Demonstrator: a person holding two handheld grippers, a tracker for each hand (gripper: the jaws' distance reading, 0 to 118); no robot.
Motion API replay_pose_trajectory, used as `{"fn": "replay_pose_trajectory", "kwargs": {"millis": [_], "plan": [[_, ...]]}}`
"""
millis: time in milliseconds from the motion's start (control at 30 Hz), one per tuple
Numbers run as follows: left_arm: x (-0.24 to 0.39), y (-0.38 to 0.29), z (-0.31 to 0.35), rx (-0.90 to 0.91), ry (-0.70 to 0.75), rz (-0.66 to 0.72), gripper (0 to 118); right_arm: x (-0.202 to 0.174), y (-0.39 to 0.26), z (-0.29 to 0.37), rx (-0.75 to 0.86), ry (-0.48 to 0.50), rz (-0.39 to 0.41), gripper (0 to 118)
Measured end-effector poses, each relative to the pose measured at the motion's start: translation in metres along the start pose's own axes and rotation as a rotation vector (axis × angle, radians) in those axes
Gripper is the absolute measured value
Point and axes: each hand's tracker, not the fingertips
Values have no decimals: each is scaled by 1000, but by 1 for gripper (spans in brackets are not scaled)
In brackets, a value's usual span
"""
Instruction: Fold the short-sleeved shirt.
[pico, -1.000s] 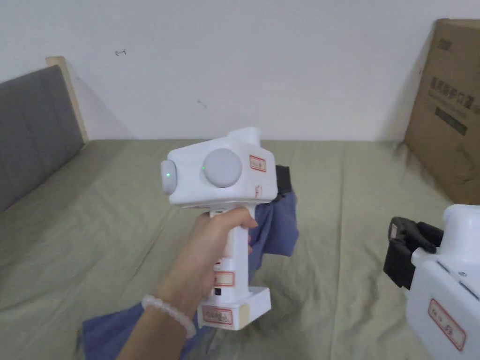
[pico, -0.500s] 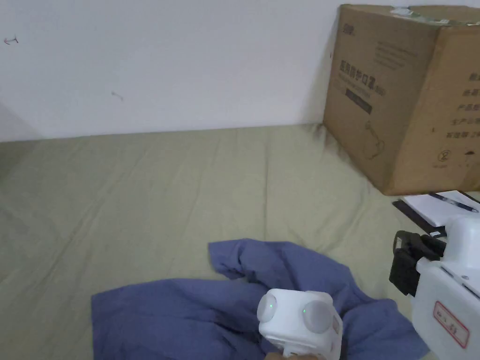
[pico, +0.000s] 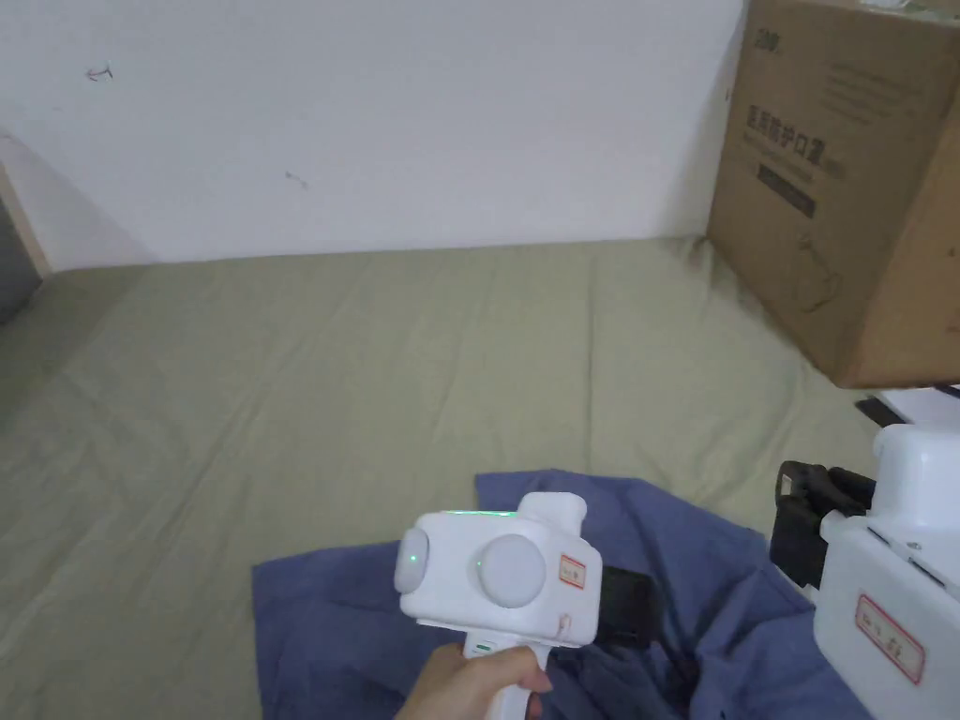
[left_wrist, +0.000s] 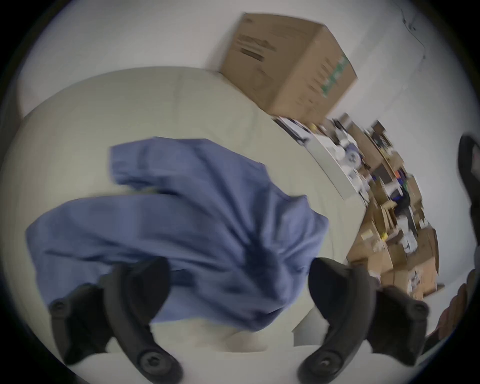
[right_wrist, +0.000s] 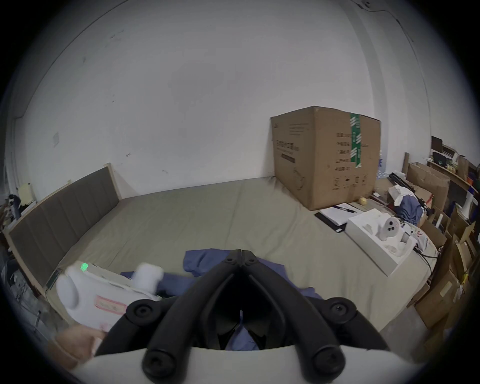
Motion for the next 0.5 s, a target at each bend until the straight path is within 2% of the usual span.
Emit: {"fn": "replay_pose_trajectory", "kwargs": {"millis": [33, 67, 133, 167, 333, 500], "plan": [[-16, -5, 10, 32, 44, 16, 28, -8, -2, -2, -8, 20, 10, 0], [-34, -11, 14, 38, 103, 42, 4, -15, -5, -6, -19, 41, 15, 0], [-66, -24, 21, 13, 251, 85, 0, -30, -9, -14, -49, 88, 28, 0], [-81, -30, 26, 18, 278, 111, 0, -38, -11, -16, -56, 105, 37, 0], [-146, -46, 51, 63, 321, 283, 0, -71, -20, -31, -93, 163, 69, 0], [-178, -25, 68, 107, 393, 291, 0, -87, -23, -45, -121, 199, 77, 0]]}}
